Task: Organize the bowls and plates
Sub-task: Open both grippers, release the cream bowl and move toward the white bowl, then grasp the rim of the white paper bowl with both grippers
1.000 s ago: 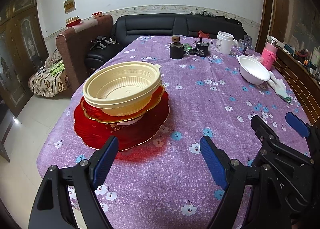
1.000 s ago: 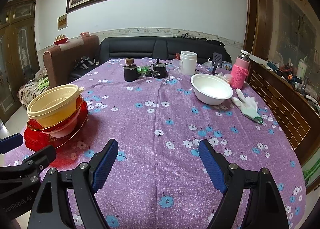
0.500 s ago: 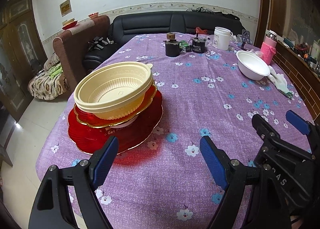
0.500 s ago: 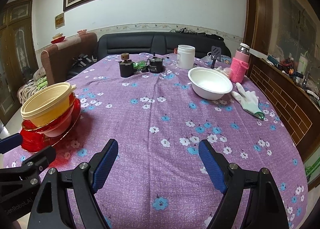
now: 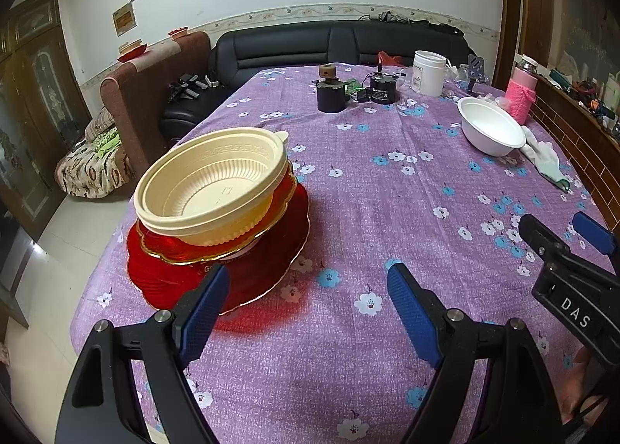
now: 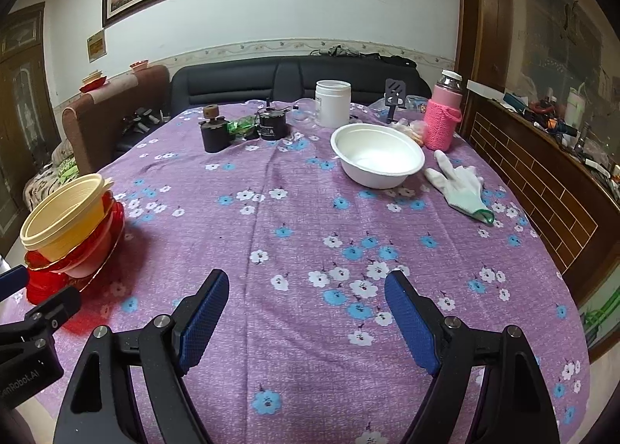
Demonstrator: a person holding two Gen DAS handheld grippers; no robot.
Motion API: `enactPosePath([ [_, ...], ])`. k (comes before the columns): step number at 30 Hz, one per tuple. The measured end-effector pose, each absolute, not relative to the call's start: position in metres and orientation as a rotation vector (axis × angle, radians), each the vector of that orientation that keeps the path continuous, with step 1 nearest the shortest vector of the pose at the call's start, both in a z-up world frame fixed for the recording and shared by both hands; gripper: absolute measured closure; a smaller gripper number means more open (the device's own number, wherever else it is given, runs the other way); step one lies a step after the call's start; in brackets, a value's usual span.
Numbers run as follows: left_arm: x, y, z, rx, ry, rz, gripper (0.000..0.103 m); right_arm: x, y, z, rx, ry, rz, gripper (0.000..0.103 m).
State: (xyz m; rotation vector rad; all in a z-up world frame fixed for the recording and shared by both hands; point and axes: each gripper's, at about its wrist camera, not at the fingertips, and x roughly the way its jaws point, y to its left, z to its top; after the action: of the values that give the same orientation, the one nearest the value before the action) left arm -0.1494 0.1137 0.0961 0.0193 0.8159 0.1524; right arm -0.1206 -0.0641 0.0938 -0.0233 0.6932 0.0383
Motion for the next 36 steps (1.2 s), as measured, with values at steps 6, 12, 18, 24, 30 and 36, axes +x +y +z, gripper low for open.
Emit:
enactPosePath([
  [6,-0.144,0.114,0.095,0.02,0.825,0.157,0.02,-0.114,-0.069,0.093,-0.021,0.702,0.031,0.017],
  [12,-0.131,0.11,0.102,0.034,0.826,0.135,0.02,-0.102,-0.079,0.094,-0.019,0.719,0.041,0.017],
  [18,-0.104,0.102,0.138,0.007,0.825,0.018,0.02,-0.078,-0.101,0.112,-0.023,0.691,0.03,0.017],
  [24,-0.07,0.096,0.168,-0.007,0.832,-0.039,0.02,-0.045,-0.13,0.136,0.032,0.647,-0.002,0.017],
  [30,-0.032,0.085,0.195,-0.024,0.859,-0.102,0.02,-0.003,-0.158,0.146,0.132,0.615,-0.034,0.016],
  [36,0.013,0.08,0.216,-0.015,0.863,-0.092,0.02,0.045,-0.186,0.134,0.271,0.628,-0.038,0.016],
])
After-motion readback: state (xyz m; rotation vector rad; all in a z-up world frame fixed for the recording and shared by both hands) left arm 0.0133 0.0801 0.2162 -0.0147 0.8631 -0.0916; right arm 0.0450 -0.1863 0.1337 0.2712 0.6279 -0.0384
